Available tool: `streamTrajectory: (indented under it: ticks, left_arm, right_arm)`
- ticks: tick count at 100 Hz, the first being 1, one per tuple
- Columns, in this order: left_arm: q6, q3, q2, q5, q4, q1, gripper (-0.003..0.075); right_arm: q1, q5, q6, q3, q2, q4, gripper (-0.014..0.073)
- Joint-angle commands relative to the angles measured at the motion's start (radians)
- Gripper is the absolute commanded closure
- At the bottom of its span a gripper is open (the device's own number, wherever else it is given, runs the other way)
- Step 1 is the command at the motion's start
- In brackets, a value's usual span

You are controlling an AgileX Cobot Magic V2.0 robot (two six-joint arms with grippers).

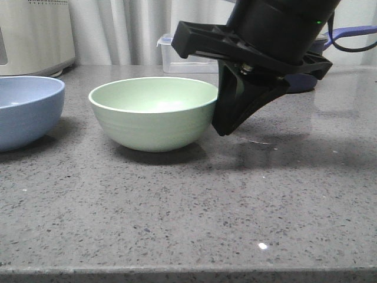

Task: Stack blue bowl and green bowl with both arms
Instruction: 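Lower the left gripper onto the light blue bowl rim and grasp, then lift the blue bowl with the left gripper over the green bowl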

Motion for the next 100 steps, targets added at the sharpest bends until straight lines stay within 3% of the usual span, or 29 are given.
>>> streamTrajectory:
  ticks: [1,39,45,73,100]
  left_arm:
    - [-0.003,-0.052,0.038,0.004,-0.023,-0.009,0.0335]
    - [-0.003,-0.054,0.15,0.032,-0.03,-0.009,0.0344]
    - [-0.003,-0.054,0.15,0.032,-0.038,-0.009,0.0389]
    - [-0.003,-0.054,0.15,0.032,-0.049,-0.009,0.0739]
    - [-0.003,-0.086,0.15,0.075,-0.096,-0.01,0.0741]
  right_arm:
    - [0.001,-0.038,-0.003,-0.021,-0.034,0.017,0.0673]
    - [0.001,-0.038,-0.003,-0.021,-0.034,0.017,0.0673]
    - [0.001,-0.038,-0.003,-0.021,-0.034,0.017,0.0673]
    - [0.001,-0.038,-0.003,-0.021,-0.034,0.017,0.0673]
    - [0.001,-0.038,-0.003,-0.021,-0.034,0.017,0.0673]
